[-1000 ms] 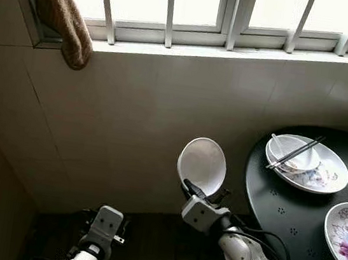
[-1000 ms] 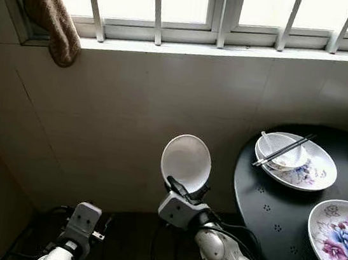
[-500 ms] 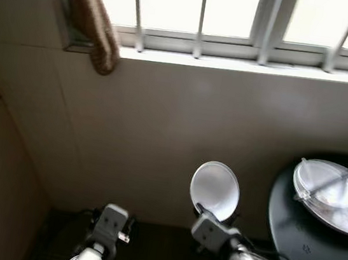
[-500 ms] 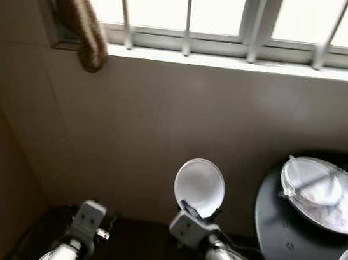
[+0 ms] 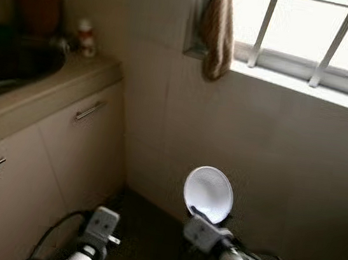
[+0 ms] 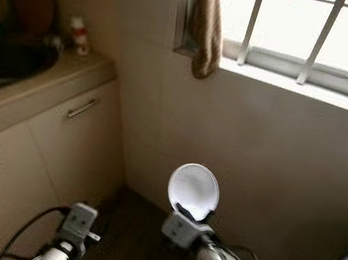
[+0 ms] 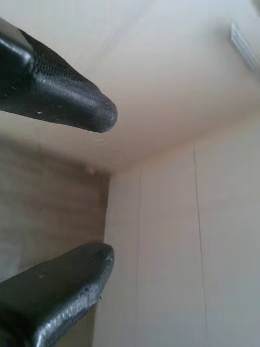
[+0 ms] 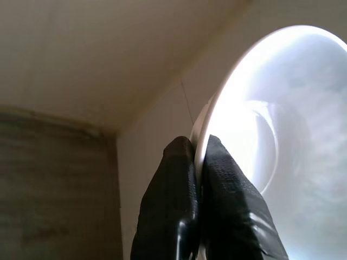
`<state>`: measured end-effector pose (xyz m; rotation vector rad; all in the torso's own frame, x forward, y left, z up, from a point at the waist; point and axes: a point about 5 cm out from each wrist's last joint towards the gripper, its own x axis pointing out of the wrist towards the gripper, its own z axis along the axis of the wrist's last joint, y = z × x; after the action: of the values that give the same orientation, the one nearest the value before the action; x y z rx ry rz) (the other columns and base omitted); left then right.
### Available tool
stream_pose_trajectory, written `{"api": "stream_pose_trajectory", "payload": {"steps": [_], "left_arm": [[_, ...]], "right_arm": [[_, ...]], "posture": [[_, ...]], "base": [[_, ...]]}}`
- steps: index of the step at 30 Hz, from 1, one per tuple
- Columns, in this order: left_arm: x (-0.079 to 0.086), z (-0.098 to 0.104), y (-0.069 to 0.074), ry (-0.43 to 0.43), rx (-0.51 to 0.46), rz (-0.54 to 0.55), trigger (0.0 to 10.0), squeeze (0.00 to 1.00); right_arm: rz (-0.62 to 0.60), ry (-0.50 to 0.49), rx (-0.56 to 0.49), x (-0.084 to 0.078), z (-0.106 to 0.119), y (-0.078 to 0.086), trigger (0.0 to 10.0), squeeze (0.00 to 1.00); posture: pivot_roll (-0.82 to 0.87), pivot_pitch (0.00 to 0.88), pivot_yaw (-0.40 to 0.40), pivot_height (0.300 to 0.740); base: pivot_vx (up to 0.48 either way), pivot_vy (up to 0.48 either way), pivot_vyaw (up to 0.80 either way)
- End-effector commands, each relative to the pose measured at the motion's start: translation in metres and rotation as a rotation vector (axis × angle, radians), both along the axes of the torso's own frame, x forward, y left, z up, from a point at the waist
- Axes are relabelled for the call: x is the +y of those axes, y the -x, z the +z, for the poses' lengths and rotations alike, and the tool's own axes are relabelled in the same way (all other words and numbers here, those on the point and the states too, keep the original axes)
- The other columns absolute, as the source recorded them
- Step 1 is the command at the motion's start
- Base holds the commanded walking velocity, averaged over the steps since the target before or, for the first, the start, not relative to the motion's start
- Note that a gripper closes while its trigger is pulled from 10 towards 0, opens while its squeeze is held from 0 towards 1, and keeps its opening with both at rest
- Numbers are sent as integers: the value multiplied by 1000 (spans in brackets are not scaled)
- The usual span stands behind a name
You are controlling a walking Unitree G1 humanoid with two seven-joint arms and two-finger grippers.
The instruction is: Kitchen organization
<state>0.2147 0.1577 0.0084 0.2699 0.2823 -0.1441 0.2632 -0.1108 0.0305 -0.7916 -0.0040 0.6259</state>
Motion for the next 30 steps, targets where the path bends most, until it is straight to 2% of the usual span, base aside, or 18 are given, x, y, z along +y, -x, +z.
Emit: {"api": "stream_pose_trajectory", "payload": {"steps": [1,5,9,17,18,22,30], "left_arm": [[-8,1,0,20,-7,-12,10000,0],[-8,1,0,21,-8,-12,10000,0],[-8,1,-1,29,-20,-13,10000,0],[-7,7,-1,15,-85,0,10000,0],[-5,13,-1,-1,-139,14,10000,0],[-3,20,0,-46,-200,32,10000,0],[-4,19,-1,-34,-199,28,10000,0]], "right_arm": [[-24,18,11,-10,-3,0,10000,0],[-24,4,3,-9,-2,0,10000,0],[-66,-32,26,-12,-2,-3,10000,0],[-85,-50,-19,-13,3,-6,10000,0],[-94,-56,-34,-14,5,-7,10000,0],[-89,-56,-59,-13,7,-7,10000,0],[-63,-33,-76,-10,7,-6,10000,0]], "posture": [[-19,0,1,740],[-19,0,0,740],[-20,0,1,740],[-21,0,0,740],[-22,0,0,740],[-21,0,0,740],[-19,0,0,740]], "base": [[0,0,800],[0,0,800],[0,0,0],[0,0,0],[0,0,0],[0,0,0],[0,0,100]]}}
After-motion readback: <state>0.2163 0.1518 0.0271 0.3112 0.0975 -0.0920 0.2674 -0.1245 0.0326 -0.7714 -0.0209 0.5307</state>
